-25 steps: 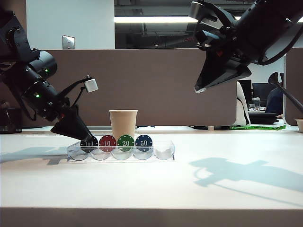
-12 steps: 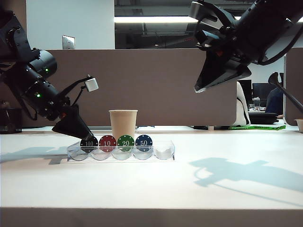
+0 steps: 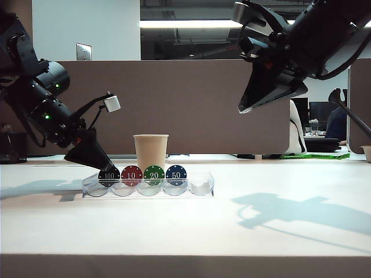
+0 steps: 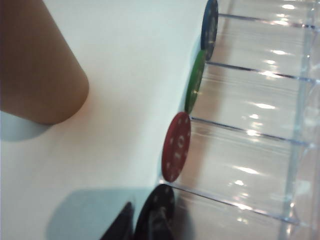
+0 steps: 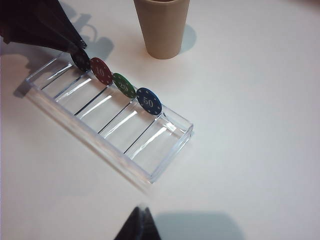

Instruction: Pick up the chip with the greater value and put it into the paper cup.

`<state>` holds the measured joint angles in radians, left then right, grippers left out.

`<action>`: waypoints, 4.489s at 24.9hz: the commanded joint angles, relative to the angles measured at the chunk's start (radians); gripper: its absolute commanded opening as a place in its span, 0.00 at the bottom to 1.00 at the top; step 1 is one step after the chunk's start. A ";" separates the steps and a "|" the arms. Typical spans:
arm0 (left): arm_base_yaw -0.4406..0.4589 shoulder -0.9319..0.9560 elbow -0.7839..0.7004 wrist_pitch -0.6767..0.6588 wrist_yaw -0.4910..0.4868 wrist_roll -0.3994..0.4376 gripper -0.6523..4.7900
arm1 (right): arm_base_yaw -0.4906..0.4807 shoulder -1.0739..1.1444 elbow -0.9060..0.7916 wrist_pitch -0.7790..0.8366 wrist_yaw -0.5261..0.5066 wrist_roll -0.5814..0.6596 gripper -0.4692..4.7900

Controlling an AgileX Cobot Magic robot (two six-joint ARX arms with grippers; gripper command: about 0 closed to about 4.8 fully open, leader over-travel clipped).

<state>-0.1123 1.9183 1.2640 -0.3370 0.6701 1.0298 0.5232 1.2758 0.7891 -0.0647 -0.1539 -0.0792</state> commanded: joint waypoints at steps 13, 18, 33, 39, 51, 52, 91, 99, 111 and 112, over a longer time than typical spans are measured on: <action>-0.002 -0.001 0.005 0.002 0.006 -0.039 0.13 | 0.000 -0.002 0.003 0.016 -0.001 0.000 0.09; -0.002 -0.002 0.005 -0.002 0.007 -0.043 0.11 | 0.000 -0.002 0.003 0.016 -0.002 0.000 0.09; -0.002 -0.105 0.005 0.057 0.035 -0.071 0.11 | 0.000 -0.002 0.003 0.022 -0.002 0.000 0.09; -0.002 -0.108 0.006 0.255 0.124 -0.239 0.11 | 0.000 -0.002 0.003 0.061 -0.001 0.000 0.09; -0.007 -0.063 0.007 0.696 0.135 -0.554 0.11 | 0.000 0.023 0.003 0.085 -0.002 0.000 0.09; -0.010 -0.052 0.007 0.705 0.135 -0.563 0.11 | 0.000 0.030 0.003 0.089 -0.001 0.000 0.09; -0.057 0.086 0.050 0.814 0.048 -0.650 0.10 | 0.000 0.048 0.004 0.100 0.000 0.000 0.09; -0.048 0.063 0.052 0.886 0.035 -0.757 0.11 | -0.007 0.045 0.004 0.161 0.046 -0.003 0.09; 0.071 -0.108 0.052 0.689 -0.023 -0.776 0.11 | -0.121 -0.130 -0.003 0.200 0.178 -0.006 0.09; 0.091 -0.137 0.052 0.627 -0.023 -0.776 0.11 | -0.155 -0.167 -0.017 0.208 0.178 -0.008 0.09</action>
<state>-0.0311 1.8053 1.3117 0.3500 0.6441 0.2565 0.3927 1.1351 0.7856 0.1246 0.0158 -0.0807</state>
